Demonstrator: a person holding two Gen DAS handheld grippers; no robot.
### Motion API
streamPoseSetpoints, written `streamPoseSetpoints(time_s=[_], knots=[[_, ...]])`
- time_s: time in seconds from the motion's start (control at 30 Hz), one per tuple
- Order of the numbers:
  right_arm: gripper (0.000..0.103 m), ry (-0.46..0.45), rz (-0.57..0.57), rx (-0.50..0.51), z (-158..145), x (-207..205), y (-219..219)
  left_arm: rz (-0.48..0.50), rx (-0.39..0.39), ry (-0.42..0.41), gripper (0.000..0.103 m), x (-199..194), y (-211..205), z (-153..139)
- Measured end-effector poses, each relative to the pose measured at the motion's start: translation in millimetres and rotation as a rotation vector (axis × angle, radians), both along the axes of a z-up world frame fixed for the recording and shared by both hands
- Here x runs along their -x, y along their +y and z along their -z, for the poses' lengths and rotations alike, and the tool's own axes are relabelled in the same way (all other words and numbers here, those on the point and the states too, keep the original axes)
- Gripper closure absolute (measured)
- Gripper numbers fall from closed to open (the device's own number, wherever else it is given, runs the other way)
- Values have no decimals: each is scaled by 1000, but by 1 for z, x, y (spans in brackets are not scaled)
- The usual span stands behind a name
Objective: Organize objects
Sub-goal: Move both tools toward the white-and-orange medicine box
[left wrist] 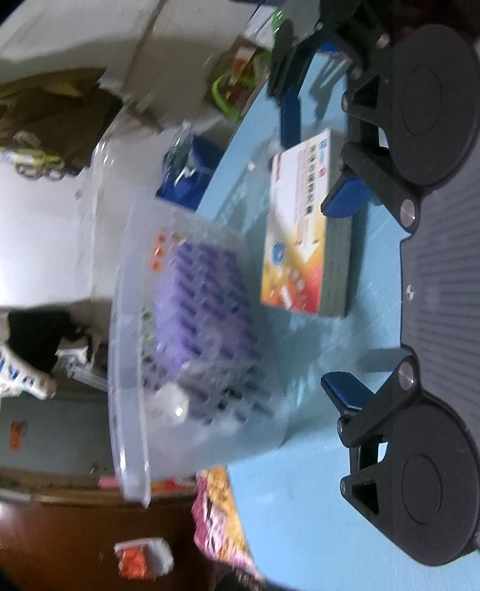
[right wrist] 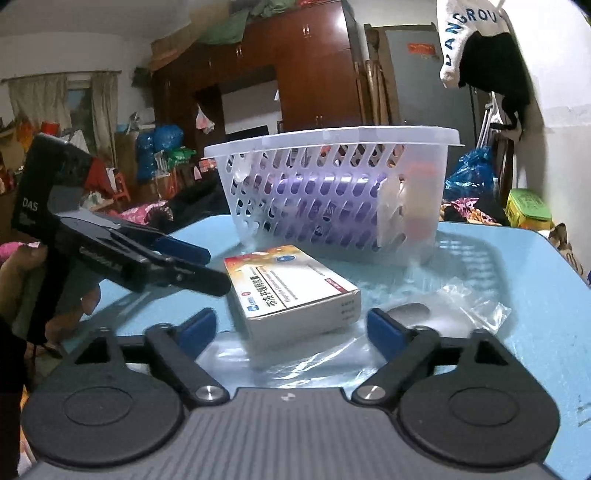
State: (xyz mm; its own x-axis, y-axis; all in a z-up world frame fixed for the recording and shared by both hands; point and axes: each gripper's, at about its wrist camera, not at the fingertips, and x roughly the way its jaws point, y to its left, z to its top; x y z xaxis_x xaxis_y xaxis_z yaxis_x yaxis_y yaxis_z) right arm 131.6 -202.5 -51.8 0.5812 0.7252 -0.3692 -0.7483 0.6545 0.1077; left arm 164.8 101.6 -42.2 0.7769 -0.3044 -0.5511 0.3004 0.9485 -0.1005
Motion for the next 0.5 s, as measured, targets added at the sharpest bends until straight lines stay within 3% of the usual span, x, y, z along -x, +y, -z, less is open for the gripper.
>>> streamPoseSetpoints(time_s=[0.1,0.2,0.27,0.4,0.5], knots=[[24,-2,-11,3,2,0,-1,62,-10,26,10,-2,-4,1],[26,-2,-20,4,2,-2,-1,66,-82,-4,10,-6,-11,1],[29,-5,-22,6,2,-3,-2,71,-86,20,11,-12,-12,2],[36,-1,-39,5,1,-6,-3,125,-82,16,31,-10,-19,2],[38,-11,-48,10,2,-7,-5,139,-118,-7,33,-5,-27,2]])
